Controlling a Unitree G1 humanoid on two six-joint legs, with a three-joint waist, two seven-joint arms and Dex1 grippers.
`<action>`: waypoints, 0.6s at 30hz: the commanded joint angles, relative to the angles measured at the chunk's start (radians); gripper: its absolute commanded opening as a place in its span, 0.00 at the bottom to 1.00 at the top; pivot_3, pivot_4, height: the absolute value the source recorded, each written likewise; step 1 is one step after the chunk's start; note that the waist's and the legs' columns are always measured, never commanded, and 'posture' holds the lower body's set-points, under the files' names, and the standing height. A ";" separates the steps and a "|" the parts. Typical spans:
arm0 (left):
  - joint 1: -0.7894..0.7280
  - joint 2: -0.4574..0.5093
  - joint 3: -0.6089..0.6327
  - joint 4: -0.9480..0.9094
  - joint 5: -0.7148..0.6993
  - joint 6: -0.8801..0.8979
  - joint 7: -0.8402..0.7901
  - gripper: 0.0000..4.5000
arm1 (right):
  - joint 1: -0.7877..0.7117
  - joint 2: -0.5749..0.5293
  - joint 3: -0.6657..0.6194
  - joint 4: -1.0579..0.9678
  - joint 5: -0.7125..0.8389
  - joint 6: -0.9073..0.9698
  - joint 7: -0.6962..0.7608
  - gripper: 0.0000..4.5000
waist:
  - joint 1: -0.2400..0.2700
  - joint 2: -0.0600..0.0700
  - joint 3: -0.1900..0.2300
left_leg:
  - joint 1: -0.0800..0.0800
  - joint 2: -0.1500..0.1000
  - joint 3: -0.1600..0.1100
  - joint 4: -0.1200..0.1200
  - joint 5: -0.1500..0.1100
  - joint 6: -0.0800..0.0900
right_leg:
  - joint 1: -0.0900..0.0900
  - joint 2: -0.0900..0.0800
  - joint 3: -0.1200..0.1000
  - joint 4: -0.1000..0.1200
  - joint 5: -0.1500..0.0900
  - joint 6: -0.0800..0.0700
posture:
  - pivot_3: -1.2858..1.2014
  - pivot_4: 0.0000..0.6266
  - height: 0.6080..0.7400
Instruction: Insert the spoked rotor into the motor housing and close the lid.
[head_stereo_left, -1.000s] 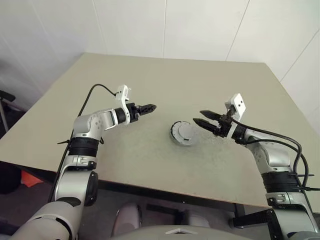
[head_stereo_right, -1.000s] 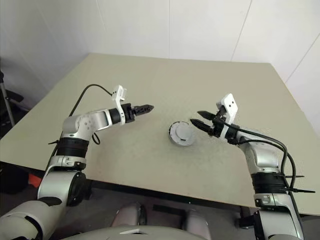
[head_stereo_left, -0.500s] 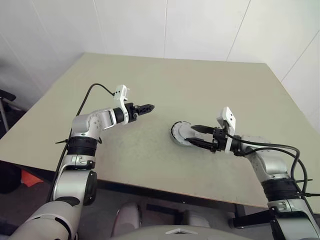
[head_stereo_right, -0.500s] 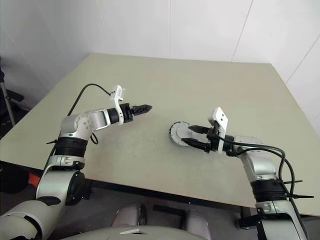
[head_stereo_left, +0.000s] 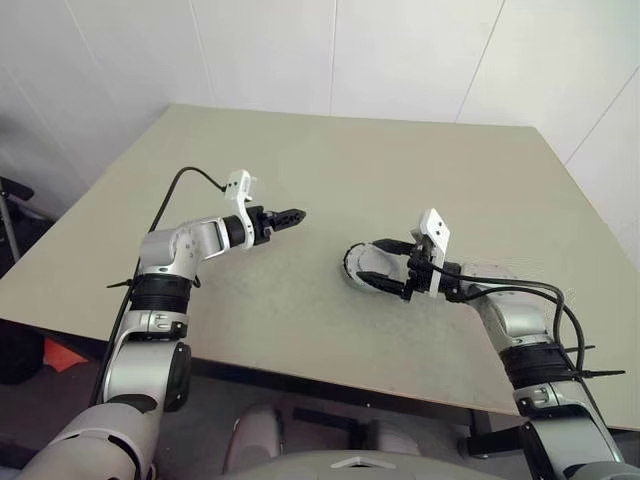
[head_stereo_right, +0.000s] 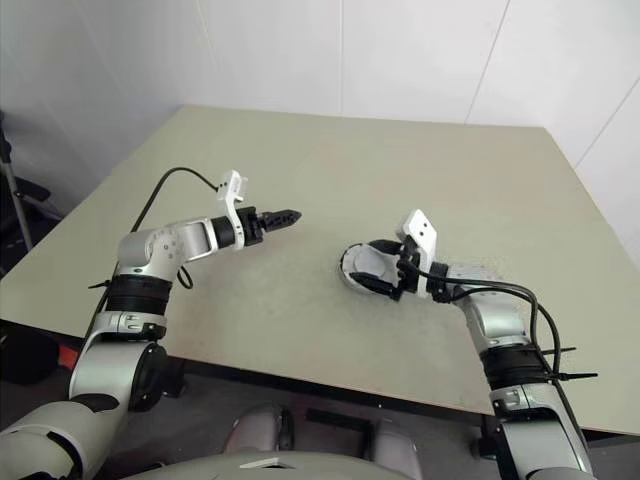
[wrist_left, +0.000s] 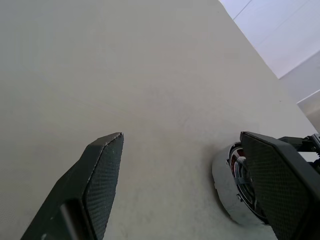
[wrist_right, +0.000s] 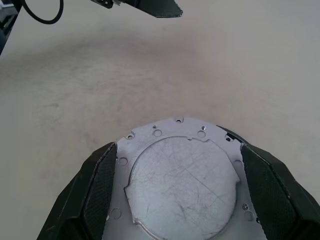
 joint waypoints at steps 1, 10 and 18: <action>-0.003 0.012 0.012 -0.045 -0.004 0.000 -0.001 0.88 | -0.003 -0.007 0.006 -0.013 -0.007 -0.042 0.014 0.99 | 0.000 0.000 0.000 | 0.000 0.000 0.000 0.000 0.000 0.000 | 0.000 0.000 0.000 0.000 0.000 0.000 | 0.52 0.00 1.00; 0.000 0.012 0.016 -0.047 -0.005 -0.002 0.006 0.88 | 0.002 -0.002 0.016 0.091 -0.054 -0.145 0.012 0.99 | 0.000 0.000 0.000 | 0.000 0.000 0.000 0.000 0.000 0.000 | 0.000 0.000 0.000 0.000 0.000 0.000 | 0.52 0.00 1.00; 0.000 0.008 0.018 -0.047 -0.004 -0.007 0.011 0.88 | -0.041 0.014 0.003 0.154 -0.055 -0.182 -0.013 0.99 | -0.003 0.000 0.000 | 0.005 0.000 0.000 0.000 0.000 0.000 | 0.005 0.000 0.000 -0.001 0.000 0.000 | 0.52 0.00 1.00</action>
